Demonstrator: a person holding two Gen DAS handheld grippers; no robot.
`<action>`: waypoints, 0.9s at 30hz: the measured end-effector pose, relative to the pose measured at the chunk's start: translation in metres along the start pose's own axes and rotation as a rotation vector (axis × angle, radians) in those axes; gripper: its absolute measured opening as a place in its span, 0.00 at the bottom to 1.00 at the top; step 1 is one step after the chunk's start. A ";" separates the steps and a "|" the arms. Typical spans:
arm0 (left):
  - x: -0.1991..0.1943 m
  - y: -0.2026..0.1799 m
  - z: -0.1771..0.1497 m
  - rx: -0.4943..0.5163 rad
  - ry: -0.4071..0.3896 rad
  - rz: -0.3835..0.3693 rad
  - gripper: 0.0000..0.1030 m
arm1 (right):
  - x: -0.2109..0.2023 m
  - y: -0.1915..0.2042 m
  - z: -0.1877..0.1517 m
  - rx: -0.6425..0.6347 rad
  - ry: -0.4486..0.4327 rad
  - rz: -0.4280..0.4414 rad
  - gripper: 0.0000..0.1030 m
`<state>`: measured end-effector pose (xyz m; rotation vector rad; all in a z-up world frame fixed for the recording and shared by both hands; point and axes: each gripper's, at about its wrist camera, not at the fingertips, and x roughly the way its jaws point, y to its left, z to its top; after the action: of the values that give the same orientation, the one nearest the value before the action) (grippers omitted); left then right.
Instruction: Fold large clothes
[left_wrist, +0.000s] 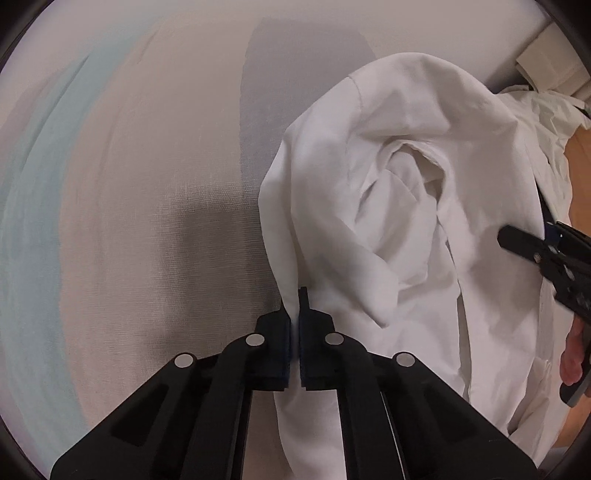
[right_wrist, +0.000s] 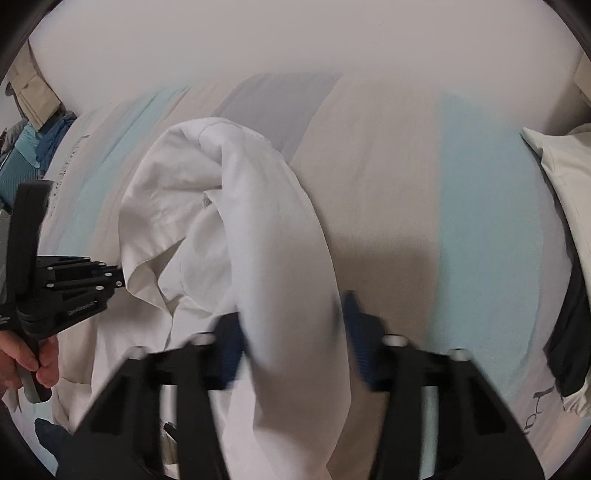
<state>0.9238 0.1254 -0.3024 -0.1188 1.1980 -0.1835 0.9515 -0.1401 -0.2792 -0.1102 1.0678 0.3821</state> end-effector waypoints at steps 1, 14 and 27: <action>-0.003 0.000 -0.002 0.006 -0.006 0.002 0.01 | 0.000 -0.001 -0.002 0.015 0.005 0.017 0.16; -0.091 -0.035 -0.065 0.010 -0.244 0.121 0.00 | -0.067 0.000 -0.041 0.062 -0.156 0.002 0.01; -0.191 -0.097 -0.223 0.207 -0.506 0.301 0.01 | -0.173 0.034 -0.160 -0.037 -0.298 -0.010 0.01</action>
<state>0.6412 0.0707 -0.1903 0.1881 0.6754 -0.0084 0.7326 -0.1954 -0.2031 -0.0881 0.7660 0.3961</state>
